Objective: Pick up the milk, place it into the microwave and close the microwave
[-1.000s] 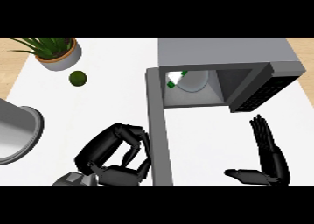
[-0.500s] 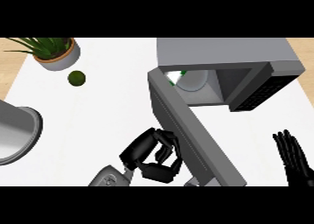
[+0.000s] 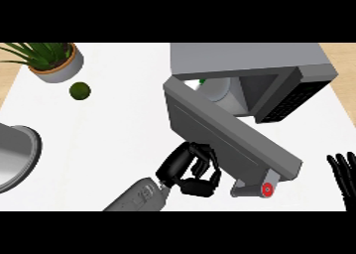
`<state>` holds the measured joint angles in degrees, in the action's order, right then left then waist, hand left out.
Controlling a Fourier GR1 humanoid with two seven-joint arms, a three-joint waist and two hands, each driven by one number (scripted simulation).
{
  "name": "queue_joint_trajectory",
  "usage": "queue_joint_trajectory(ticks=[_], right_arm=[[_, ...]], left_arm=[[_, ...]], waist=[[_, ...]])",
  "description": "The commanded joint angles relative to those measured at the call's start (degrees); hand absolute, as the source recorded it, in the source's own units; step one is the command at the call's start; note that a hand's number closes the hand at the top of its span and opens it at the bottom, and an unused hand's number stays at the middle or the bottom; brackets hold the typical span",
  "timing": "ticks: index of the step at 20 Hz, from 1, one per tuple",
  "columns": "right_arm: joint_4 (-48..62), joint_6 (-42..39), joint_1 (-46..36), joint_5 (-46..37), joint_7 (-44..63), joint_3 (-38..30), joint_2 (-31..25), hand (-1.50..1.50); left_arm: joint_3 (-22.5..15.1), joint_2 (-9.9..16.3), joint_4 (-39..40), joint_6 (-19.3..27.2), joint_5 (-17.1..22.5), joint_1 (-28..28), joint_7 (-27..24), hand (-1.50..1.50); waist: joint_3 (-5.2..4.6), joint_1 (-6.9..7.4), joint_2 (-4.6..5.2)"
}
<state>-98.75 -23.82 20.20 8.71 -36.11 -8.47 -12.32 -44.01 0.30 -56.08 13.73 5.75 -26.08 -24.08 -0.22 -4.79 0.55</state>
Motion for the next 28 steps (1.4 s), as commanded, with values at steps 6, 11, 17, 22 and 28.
queue_joint_trajectory(ticks=[6, 11, 17, 22, 28], right_arm=[[-9.62, -1.65, 0.84, 4.27, 6.86, 2.36, -0.01, -1.5], [-12.2, -4.5, -1.14, 6.7, 10.07, 2.58, -3.41, -1.5], [-15.68, -4.32, -1.74, 7.1, 12.83, 1.17, -5.89, -1.5], [-16.03, -3.78, -4.42, 9.24, 14.75, -2.03, -8.23, -1.5], [-18.2, -1.21, -9.59, 3.89, 13.49, -8.69, -13.38, -1.5]], left_arm=[[-9.1, -0.28, 4.21, 6.7, 15.0, -6.62, -4.4, 1.5], [-9.51, -0.28, 1.16, 12.11, 21.41, -10.39, -3.56, 1.5], [-7.68, -0.29, 1.37, 21.83, 27.59, -12.96, -4.53, 1.5], [-7.0, -0.3, 3.29, 25.42, 32.5, -17.51, -3.45, -1.5], [-6.31, -0.3, 6.59, 29.04, 36.83, -21.69, -0.76, -1.5]], waist=[[-0.11, -2.64, 0.68], [-0.19, -4.96, 1.13], [-0.21, -6.7, 1.17], [-0.1, -8.12, 1.81], [-0.09, -10.5, 1.98]])
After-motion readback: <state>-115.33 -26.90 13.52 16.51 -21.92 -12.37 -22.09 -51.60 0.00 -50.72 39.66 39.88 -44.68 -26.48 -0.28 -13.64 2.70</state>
